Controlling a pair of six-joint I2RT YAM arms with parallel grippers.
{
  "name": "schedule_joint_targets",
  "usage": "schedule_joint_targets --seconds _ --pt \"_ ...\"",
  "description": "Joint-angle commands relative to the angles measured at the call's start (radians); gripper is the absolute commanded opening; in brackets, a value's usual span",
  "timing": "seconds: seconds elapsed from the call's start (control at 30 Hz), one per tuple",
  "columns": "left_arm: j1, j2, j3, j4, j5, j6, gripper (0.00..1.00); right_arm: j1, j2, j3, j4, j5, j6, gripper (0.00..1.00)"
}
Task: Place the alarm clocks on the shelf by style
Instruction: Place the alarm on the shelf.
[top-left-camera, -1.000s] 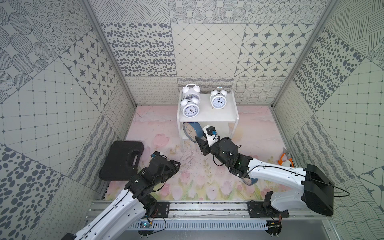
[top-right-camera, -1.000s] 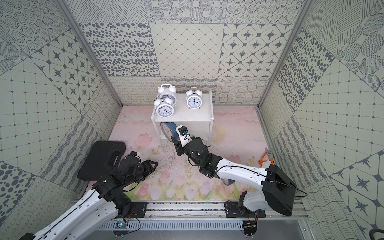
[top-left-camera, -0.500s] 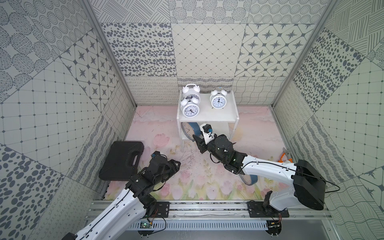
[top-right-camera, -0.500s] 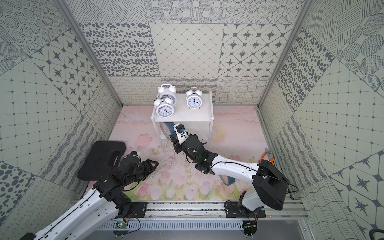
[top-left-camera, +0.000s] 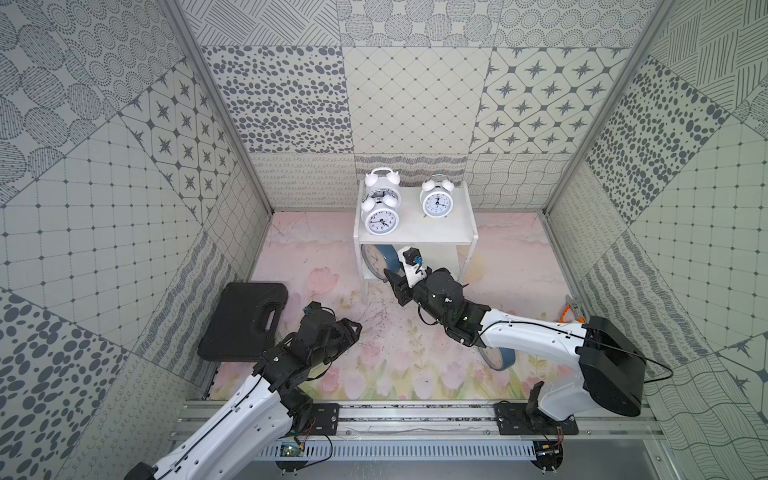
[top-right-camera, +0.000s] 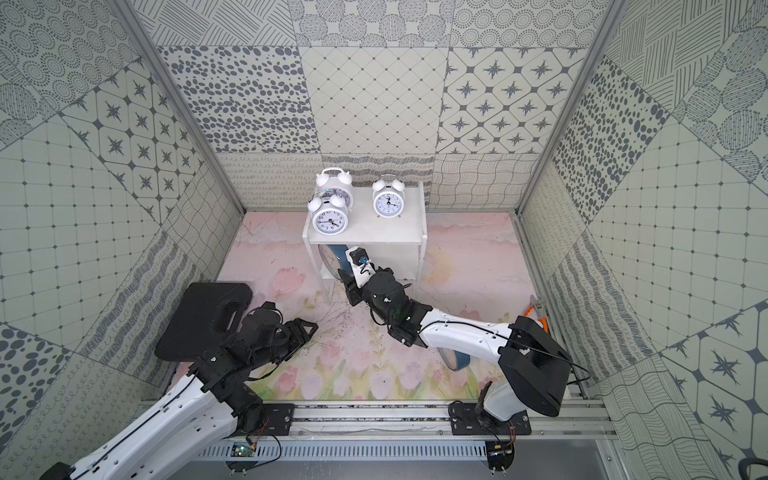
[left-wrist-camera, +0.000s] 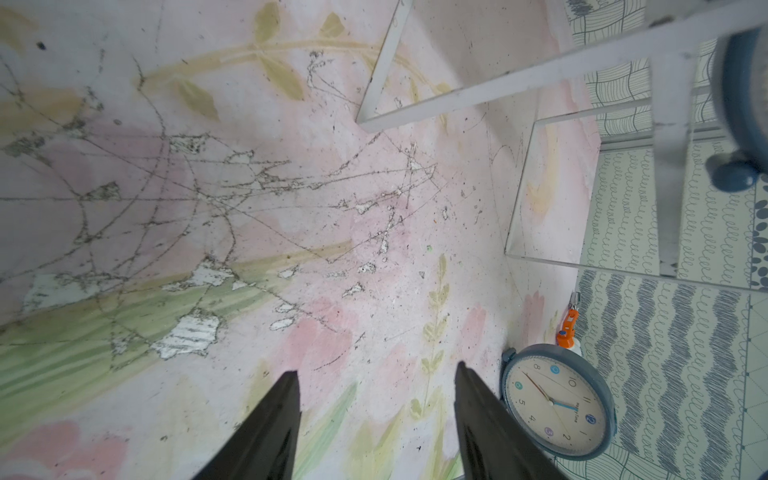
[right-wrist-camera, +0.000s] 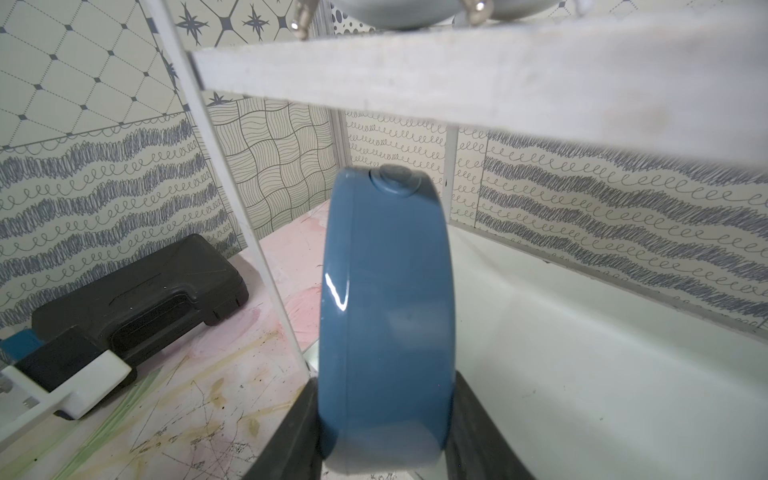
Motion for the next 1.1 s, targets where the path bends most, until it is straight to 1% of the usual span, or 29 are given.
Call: schedule_joint_targets --seconds 0.0,0.23,0.37,0.47,0.77,0.93,1.03,1.07 --pt "0.021 0.008 0.0 0.043 0.027 0.036 0.62 -0.007 0.023 0.039 0.068 -0.002 -0.005 0.3" --pt "0.032 0.006 0.002 0.043 0.036 0.043 0.62 -0.01 0.035 0.044 0.059 0.001 -0.009 0.33" --pt "0.036 0.004 -0.003 0.044 0.041 0.043 0.61 -0.011 0.044 0.045 0.06 0.007 -0.009 0.38" --pt "0.038 0.003 -0.007 0.043 0.046 0.044 0.6 -0.013 0.048 0.044 0.064 0.009 -0.008 0.4" --pt "0.04 -0.01 -0.023 0.044 0.049 0.039 0.6 -0.016 0.064 0.042 0.072 0.026 -0.014 0.41" --pt "0.043 -0.011 -0.026 0.057 0.051 0.038 0.6 -0.015 0.064 0.041 0.072 0.028 -0.014 0.44" --pt "0.045 -0.011 -0.03 0.074 0.053 0.038 0.6 -0.017 0.06 0.041 0.068 0.029 -0.011 0.5" --pt "0.045 -0.011 -0.031 0.075 0.053 0.038 0.6 -0.017 0.059 0.039 0.067 0.029 -0.01 0.53"
